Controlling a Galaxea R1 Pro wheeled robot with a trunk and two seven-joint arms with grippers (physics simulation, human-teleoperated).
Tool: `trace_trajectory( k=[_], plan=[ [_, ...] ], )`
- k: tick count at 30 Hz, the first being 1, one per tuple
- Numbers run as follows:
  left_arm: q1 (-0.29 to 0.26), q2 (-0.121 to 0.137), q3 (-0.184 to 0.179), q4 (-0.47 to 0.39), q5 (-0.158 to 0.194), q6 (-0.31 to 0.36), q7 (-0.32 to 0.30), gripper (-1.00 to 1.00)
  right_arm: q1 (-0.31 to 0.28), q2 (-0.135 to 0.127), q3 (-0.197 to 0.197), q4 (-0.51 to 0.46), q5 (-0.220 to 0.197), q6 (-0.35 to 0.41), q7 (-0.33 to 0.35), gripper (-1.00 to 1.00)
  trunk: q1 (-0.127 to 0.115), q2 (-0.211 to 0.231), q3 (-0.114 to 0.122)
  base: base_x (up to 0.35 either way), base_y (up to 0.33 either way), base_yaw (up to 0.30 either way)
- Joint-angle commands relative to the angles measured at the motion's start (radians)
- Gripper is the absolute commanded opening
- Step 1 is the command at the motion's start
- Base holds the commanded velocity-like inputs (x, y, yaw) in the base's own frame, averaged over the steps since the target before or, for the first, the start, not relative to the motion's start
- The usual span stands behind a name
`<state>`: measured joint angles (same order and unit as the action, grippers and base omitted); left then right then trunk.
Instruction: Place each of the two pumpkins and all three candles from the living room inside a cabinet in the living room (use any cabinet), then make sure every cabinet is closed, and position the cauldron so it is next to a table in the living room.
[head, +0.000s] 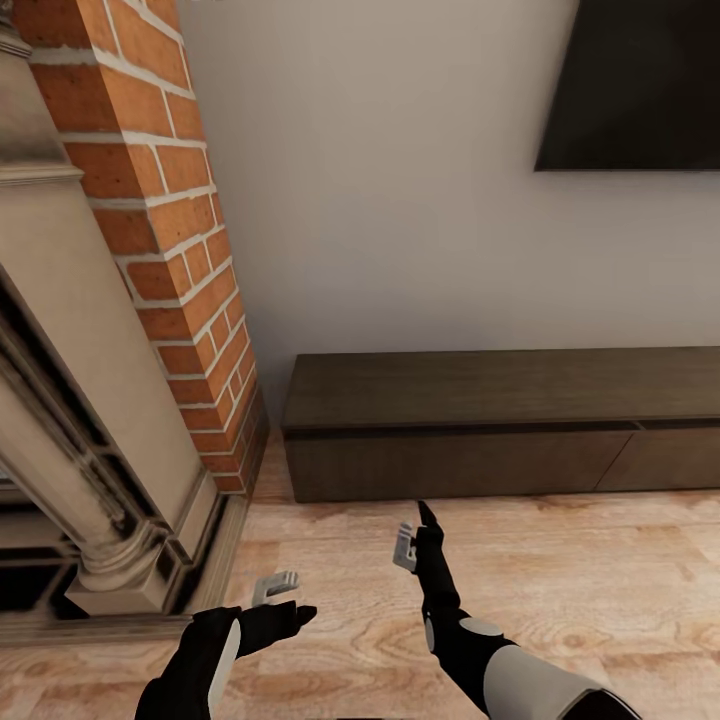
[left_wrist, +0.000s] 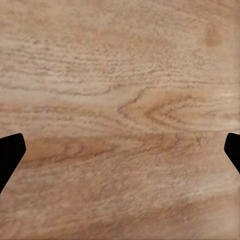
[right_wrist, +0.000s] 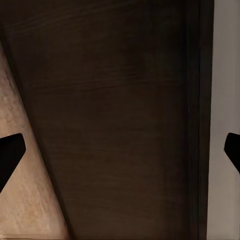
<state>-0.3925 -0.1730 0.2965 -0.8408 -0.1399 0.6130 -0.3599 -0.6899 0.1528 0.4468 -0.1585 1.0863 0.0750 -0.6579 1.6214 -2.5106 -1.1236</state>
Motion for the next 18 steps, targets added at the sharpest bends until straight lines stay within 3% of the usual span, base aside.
trace_trajectory(
  k=[1,18],
  plan=[
    [-0.001,-0.002,0.006,-0.001,-0.011,0.003,-0.010,1.00,-0.001,0.000,-0.002,0.001,0.010,0.008,-0.004,1.00,0.000,0.000,-0.001,0.000,0.000,0.000],
    [-0.001,-0.002,0.006,-0.001,-0.005,0.001,-0.041,1.00,-0.001,-0.007,-0.001,0.004,0.009,0.008,-0.003,1.00,0.000,0.000,-0.001,0.079,0.000,0.000]
  ],
)
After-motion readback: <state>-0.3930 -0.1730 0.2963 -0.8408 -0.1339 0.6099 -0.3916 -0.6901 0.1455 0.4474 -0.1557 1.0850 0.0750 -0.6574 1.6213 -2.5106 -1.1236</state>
